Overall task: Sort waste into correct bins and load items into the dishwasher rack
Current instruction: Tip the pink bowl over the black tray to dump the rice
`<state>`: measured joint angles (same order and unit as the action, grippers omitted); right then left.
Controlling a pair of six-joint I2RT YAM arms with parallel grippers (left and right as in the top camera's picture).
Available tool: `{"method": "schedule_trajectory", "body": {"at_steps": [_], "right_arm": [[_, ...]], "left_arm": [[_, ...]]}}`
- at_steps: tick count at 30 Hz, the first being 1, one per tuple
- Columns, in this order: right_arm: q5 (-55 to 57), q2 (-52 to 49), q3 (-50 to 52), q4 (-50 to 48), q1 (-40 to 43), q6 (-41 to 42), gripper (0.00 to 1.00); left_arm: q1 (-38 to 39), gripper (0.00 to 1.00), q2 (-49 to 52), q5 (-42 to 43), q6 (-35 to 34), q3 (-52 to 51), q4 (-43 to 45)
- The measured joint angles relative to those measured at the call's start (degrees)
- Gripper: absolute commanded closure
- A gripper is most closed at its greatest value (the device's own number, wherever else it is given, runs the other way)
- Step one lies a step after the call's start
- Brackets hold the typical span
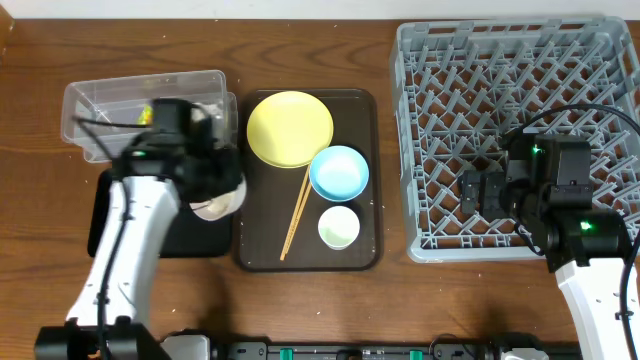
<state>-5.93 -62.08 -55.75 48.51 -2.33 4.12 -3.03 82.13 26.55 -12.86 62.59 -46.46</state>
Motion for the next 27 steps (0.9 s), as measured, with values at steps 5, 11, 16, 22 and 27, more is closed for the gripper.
{"method": "schedule_trajectory", "body": {"at_steps": [5, 11, 16, 22, 27], "right_arm": [[0.0, 0.0, 0.0, 0.1, 0.0, 0.0, 0.01], [0.0, 0.0, 0.0, 0.1, 0.0, 0.0, 0.01], [0.0, 0.0, 0.0, 0.1, 0.0, 0.0, 0.01], [0.0, 0.0, 0.0, 0.1, 0.0, 0.0, 0.01], [0.0, 0.0, 0.0, 0.1, 0.0, 0.0, 0.01]], "left_arm": [[-11.3, 0.94, 4.1, 14.0, 7.0, -0.3, 0.1], [-20.6, 0.94, 12.7, 29.7, 13.6, -1.2, -1.4], [-26.1, 0.94, 19.7, 40.7, 18.9, -1.4, -4.7], [-31.3, 0.94, 23.2, 48.1, 22.8, -1.5, -7.6], [-34.2, 0.94, 23.2, 54.1, 23.7, -1.5, -10.3]]}}
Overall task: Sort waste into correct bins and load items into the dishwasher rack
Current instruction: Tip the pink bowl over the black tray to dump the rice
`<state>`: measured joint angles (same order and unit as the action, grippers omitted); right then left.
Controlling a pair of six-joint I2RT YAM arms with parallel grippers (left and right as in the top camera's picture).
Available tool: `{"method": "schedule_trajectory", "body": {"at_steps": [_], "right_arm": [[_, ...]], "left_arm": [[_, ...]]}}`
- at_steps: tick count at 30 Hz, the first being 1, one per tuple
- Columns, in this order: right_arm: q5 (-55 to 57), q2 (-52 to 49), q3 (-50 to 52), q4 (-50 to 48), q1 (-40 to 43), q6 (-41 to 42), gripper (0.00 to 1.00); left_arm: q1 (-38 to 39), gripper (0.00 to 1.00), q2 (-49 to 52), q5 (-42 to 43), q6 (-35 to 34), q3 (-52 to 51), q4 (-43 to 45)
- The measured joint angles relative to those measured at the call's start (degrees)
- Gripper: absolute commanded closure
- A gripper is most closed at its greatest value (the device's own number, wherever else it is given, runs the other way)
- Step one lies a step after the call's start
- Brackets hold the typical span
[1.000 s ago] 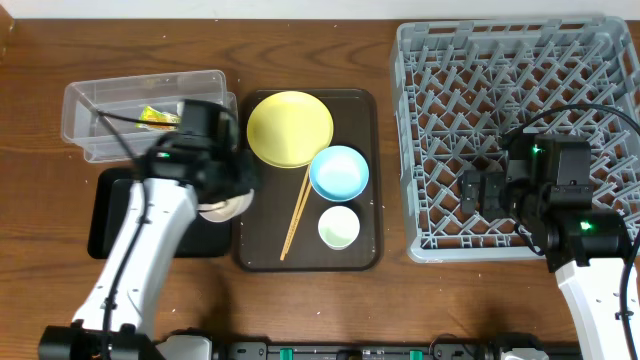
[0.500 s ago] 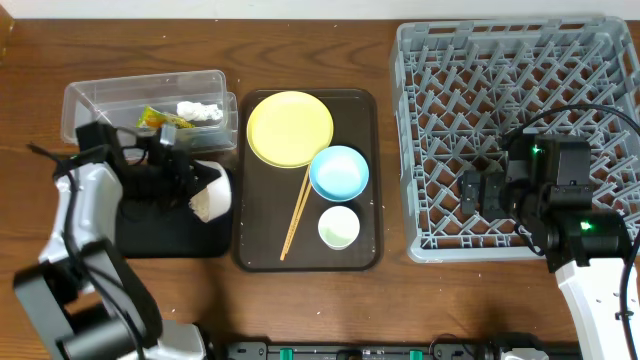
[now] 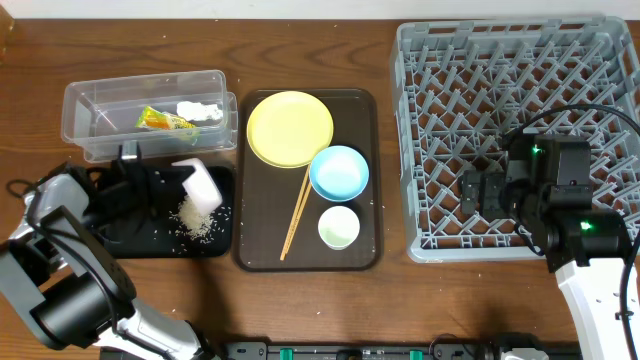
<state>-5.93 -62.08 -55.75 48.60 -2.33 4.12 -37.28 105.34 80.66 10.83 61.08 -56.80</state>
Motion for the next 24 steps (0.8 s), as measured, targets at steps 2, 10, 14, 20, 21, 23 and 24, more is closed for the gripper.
{"method": "schedule_trajectory", "body": {"at_steps": [2, 10, 14, 20, 21, 23, 24], "right_arm": [[0.0, 0.0, 0.0, 0.0, 0.0, 0.0, 0.01], [0.0, 0.0, 0.0, 0.0, 0.0, 0.0, 0.01], [0.0, 0.0, 0.0, 0.0, 0.0, 0.0, 0.01], [0.0, 0.0, 0.0, 0.0, 0.0, 0.0, 0.01], [0.0, 0.0, 0.0, 0.0, 0.0, 0.0, 0.01], [0.0, 0.0, 0.0, 0.0, 0.0, 0.0, 0.01], [0.0, 0.0, 0.0, 0.0, 0.0, 0.0, 0.01]], "left_arm": [[-1.0, 0.94, 0.0, 2.8, 0.0, 0.0, -2.3], [-3.6, 0.94, 0.0, 6.8, -0.1, 0.0, -6.7], [-4.2, 0.94, 0.0, 7.6, -0.1, 0.0, -6.9], [-4.3, 0.94, 0.0, 7.7, -0.1, 0.0, -7.0], [-4.3, 0.94, 0.0, 7.8, -0.1, 0.0, -7.0], [-4.2, 0.94, 0.0, 7.8, -0.1, 0.0, -7.0], [-4.3, 0.94, 0.0, 7.7, -0.1, 0.0, -7.1]]}}
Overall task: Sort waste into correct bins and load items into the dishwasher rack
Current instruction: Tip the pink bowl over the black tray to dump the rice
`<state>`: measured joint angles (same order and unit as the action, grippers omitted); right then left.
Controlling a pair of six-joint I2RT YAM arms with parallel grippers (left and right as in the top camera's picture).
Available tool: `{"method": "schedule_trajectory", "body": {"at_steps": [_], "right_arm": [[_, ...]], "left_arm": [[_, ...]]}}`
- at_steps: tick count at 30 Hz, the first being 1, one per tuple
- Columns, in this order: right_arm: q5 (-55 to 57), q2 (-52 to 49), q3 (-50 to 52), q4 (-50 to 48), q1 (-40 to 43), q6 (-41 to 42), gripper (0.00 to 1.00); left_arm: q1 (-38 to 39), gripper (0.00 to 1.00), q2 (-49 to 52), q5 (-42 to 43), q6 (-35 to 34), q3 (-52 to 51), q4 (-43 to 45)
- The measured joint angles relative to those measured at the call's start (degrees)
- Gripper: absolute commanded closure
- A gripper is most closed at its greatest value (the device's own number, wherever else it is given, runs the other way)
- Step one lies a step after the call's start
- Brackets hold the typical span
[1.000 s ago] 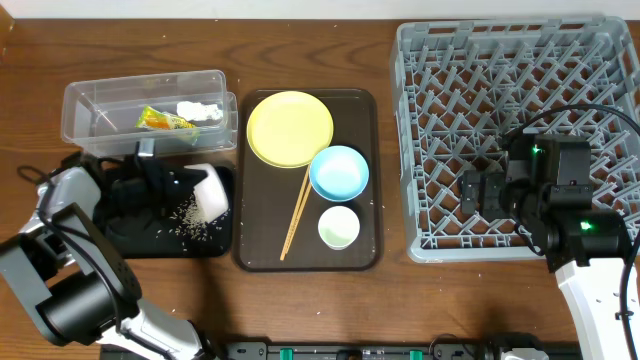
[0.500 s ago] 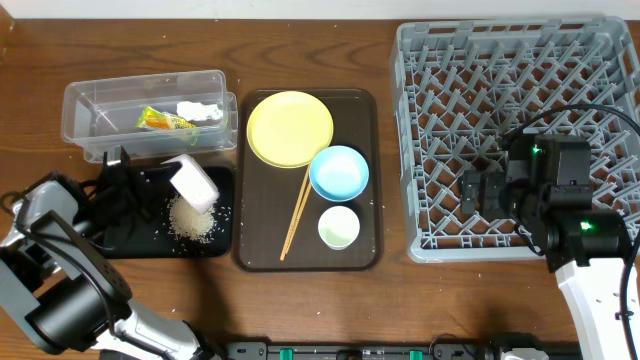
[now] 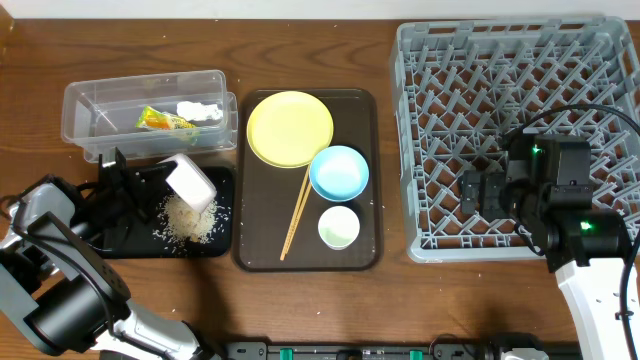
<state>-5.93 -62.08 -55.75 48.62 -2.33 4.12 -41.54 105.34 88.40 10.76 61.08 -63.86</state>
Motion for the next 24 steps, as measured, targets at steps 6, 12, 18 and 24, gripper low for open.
{"method": "schedule_trajectory", "body": {"at_steps": [6, 12, 18, 24], "right_arm": [[0.0, 0.0, 0.0, 0.0, 0.0, 0.0, 0.01], [0.0, 0.0, 0.0, 0.0, 0.0, 0.0, 0.01], [0.0, 0.0, 0.0, 0.0, 0.0, 0.0, 0.01], [0.0, 0.0, 0.0, 0.0, 0.0, 0.0, 0.01]], "left_arm": [[0.0, 0.94, 0.0, 0.0, 0.0, 0.0, 0.0], [0.0, 0.94, 0.0, 0.0, 0.0, 0.0, 0.0], [0.0, 0.94, 0.0, 0.1, 0.0, 0.0, 3.2], [0.0, 0.94, 0.0, -0.2, 0.0, 0.0, 10.4]]}}
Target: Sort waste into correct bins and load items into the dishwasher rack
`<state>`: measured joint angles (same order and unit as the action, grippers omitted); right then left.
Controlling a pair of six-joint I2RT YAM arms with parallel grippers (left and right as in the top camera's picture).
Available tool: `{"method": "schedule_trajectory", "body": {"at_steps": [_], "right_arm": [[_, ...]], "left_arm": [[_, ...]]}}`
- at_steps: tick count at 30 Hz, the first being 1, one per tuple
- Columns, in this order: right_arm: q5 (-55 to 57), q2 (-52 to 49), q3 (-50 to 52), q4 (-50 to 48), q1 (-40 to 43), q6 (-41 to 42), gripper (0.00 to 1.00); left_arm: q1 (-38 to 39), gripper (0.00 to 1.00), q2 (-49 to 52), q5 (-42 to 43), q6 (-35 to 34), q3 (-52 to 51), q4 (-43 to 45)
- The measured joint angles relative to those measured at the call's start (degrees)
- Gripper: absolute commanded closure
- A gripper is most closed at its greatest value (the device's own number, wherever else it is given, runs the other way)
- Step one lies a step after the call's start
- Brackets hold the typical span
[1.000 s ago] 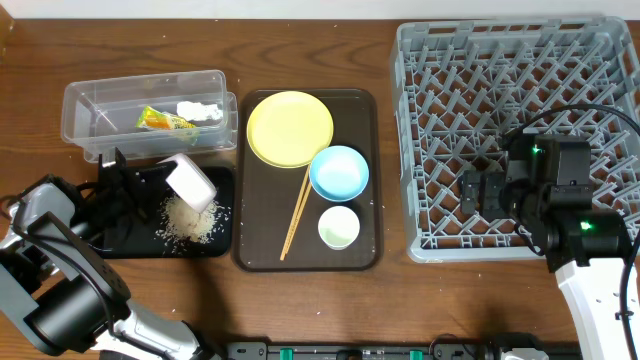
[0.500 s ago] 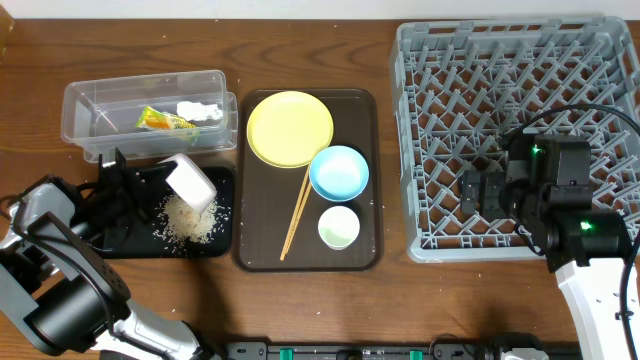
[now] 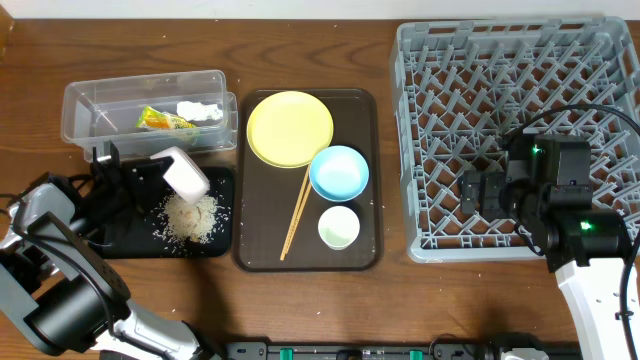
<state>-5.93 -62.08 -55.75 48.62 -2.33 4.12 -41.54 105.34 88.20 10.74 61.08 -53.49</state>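
My left gripper [image 3: 148, 176] is shut on a white bowl [image 3: 181, 171], held tipped mouth-down over the black bin [image 3: 118, 238] at the left. A pile of rice [image 3: 190, 218] lies in that bin just under the bowl. On the brown tray [image 3: 369, 250] sit a yellow plate [image 3: 290, 128], a blue bowl [image 3: 339, 172], a small white bowl [image 3: 339, 228] and a pair of chopsticks [image 3: 297, 212]. My right gripper [image 3: 481, 191] hangs open over the front of the grey dishwasher rack [image 3: 520, 70], holding nothing.
A clear plastic bin [image 3: 90, 100] behind the black one holds a yellow wrapper [image 3: 163, 121] and a white scrap [image 3: 201, 111]. The rack fills the right side of the table. Cables run along the left arm.
The tipped white bowl has shifted a little up and to the left over the black bin. The rice pile below it looks slightly fuller. The right arm is unchanged.
First my left arm reached over the black bin with the white bowl at the bin's right edge. Then the arm lay at the far left with the bowl tilted and rice scattered in the bin. The pile grew, and the bowl now hangs emptied above it.
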Motion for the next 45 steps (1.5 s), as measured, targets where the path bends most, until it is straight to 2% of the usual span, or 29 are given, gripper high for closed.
{"method": "schedule_trajectory", "body": {"at_steps": [6, 13, 22, 26, 31, 35, 45], "right_arm": [[0.0, 0.0, 0.0, 0.0, 0.0, 0.0, 0.01], [0.0, 0.0, 0.0, 0.0, 0.0, 0.0, 0.01], [0.0, 0.0, 0.0, 0.0, 0.0, 0.0, 0.01], [0.0, 0.0, 0.0, 0.0, 0.0, 0.0, 0.01], [0.0, 0.0, 0.0, 0.0, 0.0, 0.0, 0.01], [0.0, 0.0, 0.0, 0.0, 0.0, 0.0, 0.01], [0.0, 0.0, 0.0, 0.0, 0.0, 0.0, 0.01]], "left_arm": [[0.0, 0.94, 0.0, -2.3, -1.2, 0.0, 0.8], [0.0, 0.94, 0.0, -0.2, -6.3, 0.0, 0.2], [0.4, 0.94, -0.2, 0.2, -7.2, 0.0, 0.4], [3.4, 0.94, -2.7, -1.6, -6.8, 0.0, 0.4], [12.2, 0.94, -10.1, -10.7, -6.4, 0.0, 0.9], [22.3, 0.94, -14.6, -21.3, -6.5, 0.0, 3.2], [48.3, 0.94, -15.2, -52.8, -10.5, 0.0, 9.2]]}}
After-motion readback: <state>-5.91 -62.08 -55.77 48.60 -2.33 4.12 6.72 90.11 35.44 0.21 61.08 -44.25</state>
